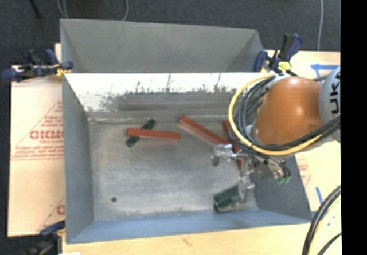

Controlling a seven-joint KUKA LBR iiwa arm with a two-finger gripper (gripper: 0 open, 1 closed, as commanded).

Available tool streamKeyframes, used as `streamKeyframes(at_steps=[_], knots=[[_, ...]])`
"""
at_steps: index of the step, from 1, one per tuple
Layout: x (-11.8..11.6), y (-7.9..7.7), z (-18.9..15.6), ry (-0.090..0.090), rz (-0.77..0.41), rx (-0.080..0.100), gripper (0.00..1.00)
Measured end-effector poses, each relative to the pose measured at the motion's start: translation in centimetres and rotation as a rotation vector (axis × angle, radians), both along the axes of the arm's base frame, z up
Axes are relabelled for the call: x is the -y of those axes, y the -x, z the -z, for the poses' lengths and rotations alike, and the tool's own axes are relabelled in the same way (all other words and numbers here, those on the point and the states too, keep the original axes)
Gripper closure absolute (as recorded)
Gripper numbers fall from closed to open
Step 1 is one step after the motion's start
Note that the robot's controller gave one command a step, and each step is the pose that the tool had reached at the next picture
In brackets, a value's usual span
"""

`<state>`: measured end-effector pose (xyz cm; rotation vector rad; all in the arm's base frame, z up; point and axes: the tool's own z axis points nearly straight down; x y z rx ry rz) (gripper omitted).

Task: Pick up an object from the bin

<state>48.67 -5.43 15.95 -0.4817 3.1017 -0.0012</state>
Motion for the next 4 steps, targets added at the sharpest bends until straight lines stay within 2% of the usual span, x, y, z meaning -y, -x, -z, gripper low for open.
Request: streamKeyframes(at_steps=[1,2,3,4], knots=[[3.2,1.0,3.5,0.001,-0.194,0.000,0.00],[4.2,0.8,8.9,0.002,-0.207,0.017,0.00],[5.6,0.2,8.8,0.001,-0.196,0.003,1.00],[5.6,0.2,8.8,0.001,-0.196,0.003,1.00]])
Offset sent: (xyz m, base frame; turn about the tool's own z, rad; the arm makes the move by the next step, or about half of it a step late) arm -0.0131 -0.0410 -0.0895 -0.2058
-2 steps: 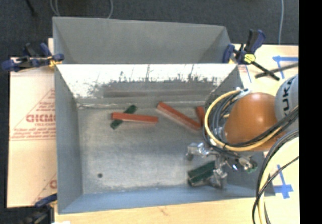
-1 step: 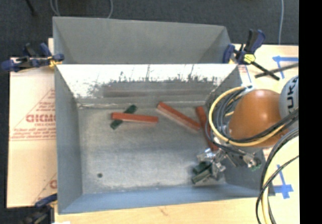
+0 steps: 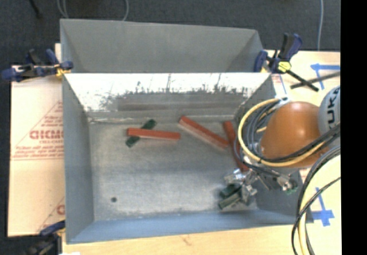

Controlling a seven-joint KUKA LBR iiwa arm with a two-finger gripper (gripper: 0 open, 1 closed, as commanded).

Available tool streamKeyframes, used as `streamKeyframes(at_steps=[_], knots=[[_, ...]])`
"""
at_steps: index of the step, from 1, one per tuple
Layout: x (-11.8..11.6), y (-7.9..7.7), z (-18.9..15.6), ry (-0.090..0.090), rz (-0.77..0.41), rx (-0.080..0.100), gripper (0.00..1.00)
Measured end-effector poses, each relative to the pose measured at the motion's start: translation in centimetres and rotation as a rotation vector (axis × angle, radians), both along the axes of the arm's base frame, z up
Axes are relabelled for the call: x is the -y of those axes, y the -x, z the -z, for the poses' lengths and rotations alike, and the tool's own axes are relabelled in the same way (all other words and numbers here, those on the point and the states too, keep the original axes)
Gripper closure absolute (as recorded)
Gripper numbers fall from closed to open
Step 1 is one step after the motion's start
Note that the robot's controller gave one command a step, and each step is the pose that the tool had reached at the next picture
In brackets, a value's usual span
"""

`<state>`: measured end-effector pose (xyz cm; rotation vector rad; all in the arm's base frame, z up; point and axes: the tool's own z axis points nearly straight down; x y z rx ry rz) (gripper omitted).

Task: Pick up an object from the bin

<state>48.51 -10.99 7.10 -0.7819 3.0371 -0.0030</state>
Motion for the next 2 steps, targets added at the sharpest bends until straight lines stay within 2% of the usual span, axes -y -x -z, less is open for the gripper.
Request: streamKeyframes(at_steps=[2], knots=[[0.0,0.1,-1.3,-0.001,0.002,-0.005,1.00]])
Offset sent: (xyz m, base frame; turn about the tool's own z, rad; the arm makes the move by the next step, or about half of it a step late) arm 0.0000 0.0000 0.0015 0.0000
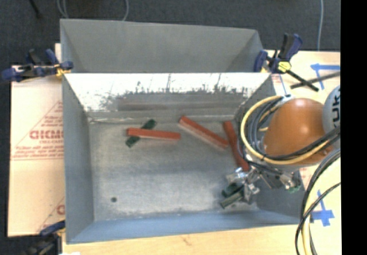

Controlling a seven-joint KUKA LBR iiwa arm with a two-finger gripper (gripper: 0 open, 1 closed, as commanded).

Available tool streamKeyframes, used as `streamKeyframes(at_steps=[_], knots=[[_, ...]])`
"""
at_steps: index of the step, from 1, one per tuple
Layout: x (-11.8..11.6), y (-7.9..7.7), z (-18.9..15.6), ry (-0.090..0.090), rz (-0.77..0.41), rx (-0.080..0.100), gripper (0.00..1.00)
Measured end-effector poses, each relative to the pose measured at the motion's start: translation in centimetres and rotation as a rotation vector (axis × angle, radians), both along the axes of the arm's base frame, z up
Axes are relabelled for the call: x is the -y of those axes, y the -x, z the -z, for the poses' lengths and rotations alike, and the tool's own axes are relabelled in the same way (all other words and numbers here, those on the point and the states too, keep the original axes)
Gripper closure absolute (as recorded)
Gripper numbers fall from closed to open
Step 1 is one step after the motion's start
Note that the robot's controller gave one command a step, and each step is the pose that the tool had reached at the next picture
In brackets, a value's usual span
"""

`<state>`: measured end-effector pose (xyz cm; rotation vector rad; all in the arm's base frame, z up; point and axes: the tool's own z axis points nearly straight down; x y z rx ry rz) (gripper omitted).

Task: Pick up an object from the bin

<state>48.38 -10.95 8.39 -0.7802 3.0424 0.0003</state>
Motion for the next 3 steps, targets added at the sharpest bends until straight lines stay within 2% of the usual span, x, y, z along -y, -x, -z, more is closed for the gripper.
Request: streamKeyframes(at_steps=[3], knots=[[0.0,0.0,-3.2,0.000,0.004,-0.001,1.00]])
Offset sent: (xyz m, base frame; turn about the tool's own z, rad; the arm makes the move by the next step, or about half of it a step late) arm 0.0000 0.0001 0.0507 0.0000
